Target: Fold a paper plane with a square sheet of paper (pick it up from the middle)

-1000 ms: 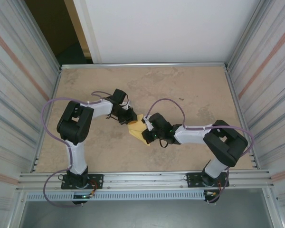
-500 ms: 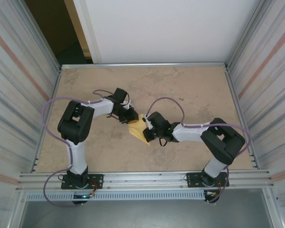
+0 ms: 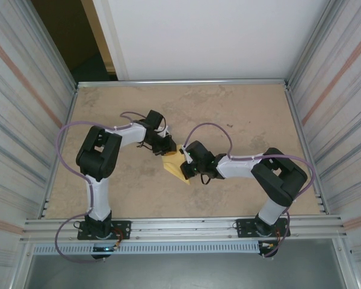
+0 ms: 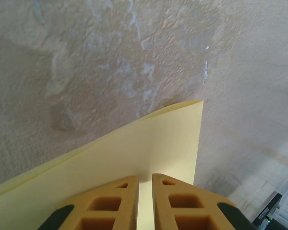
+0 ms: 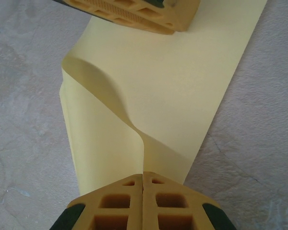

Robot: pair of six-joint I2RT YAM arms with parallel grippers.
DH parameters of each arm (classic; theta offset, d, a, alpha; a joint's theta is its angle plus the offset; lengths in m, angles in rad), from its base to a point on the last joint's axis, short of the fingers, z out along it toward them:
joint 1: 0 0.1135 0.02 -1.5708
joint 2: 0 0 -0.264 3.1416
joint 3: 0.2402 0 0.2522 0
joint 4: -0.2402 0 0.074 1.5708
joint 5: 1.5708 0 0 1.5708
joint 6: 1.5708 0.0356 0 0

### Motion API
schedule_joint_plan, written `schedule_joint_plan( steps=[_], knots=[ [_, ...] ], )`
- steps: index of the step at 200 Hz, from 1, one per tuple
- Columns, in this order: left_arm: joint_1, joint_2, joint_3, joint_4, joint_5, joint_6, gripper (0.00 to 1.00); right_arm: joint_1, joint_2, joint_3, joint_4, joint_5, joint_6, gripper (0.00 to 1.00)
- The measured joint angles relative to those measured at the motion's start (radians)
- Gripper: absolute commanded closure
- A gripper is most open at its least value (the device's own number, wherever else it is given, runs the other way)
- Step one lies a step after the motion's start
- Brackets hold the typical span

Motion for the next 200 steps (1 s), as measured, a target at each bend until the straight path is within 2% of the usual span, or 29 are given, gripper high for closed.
schedule_joint_plan(
  steps=[200],
  knots=[
    [-0.009, 0.020, 0.030, -0.018, 0.002, 0.023, 0.84, -0.018, 0.030, 0.028, -0.019, -0.029, 0.000, 1.00]
  ],
)
